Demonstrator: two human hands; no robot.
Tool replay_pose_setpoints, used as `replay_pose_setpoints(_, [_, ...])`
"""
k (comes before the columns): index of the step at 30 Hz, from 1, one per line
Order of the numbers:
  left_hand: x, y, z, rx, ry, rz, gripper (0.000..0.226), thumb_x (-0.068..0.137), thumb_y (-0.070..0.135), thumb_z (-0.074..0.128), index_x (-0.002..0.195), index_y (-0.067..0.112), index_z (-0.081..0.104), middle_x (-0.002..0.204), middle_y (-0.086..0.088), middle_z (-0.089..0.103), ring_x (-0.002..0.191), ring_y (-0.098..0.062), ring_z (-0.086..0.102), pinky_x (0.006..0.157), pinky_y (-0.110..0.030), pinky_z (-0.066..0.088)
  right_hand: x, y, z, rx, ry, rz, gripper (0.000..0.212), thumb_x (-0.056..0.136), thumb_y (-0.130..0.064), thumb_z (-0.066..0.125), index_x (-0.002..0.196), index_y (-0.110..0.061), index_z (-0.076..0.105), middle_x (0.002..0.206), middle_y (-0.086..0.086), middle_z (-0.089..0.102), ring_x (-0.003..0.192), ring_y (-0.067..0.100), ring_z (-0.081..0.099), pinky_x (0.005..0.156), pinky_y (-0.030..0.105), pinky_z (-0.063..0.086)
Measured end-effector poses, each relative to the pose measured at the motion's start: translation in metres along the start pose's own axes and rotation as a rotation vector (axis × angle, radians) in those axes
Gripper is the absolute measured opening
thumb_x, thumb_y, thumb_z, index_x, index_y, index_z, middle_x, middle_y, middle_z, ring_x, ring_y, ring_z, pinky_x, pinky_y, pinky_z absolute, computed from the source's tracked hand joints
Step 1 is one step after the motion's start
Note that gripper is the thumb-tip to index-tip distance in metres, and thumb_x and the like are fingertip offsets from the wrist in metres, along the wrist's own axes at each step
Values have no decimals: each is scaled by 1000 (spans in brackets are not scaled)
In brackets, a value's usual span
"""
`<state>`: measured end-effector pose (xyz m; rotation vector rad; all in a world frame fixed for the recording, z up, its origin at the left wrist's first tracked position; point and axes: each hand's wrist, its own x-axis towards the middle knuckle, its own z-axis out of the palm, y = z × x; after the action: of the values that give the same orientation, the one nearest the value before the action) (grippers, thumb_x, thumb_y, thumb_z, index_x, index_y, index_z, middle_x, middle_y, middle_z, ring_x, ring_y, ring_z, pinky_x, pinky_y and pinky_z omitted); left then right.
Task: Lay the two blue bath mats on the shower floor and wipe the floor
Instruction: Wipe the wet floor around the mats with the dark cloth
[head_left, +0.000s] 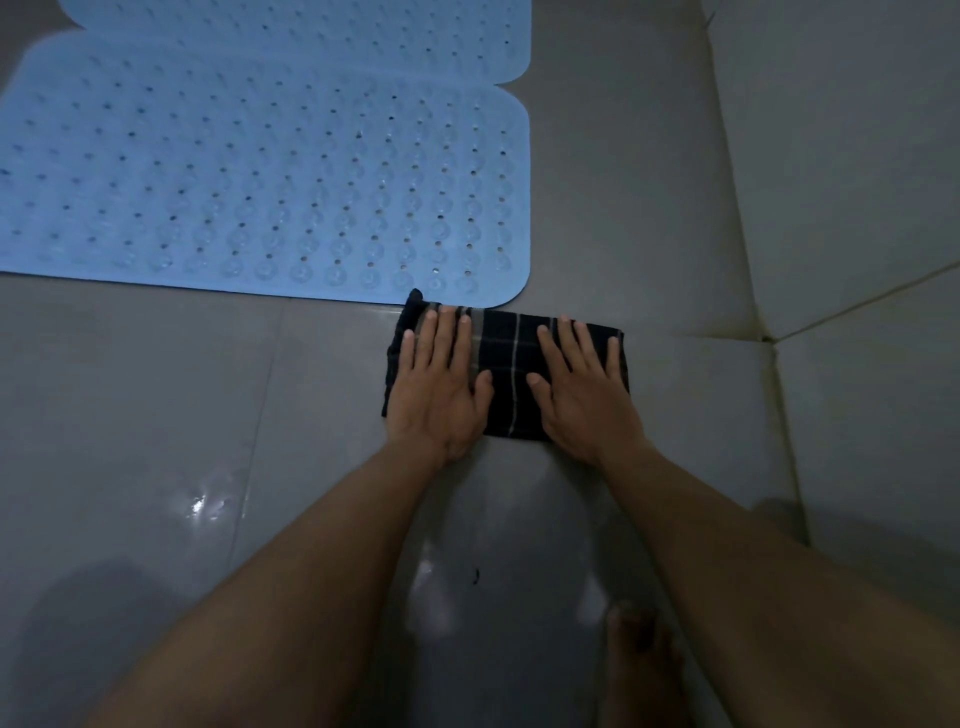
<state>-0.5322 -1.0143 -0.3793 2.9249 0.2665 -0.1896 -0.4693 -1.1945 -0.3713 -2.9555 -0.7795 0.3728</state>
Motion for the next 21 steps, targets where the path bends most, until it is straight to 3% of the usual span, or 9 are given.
replay_pose_setpoints(17, [-22,-139,-25,-10,-23,-89,67,101,52,11,157,20,-9,165,-5,-12,151,-18,-17,122,-39,-10,32,-135,12,7,-22,-98,65,101,-52,12,158,-23,-1,166,6,-4,152,20,-9,121,50,-9])
replay_pose_setpoints(21, [-31,-168,-30,-22,-17,-104,72,97,60,6,157,22,-9,165,-2,-13,150,-16,-18,122,-38,-10,42,-157,6,-21,21,-157,69,100,-57,19,158,-22,10,166,8,9,153,23,5,122,51,1])
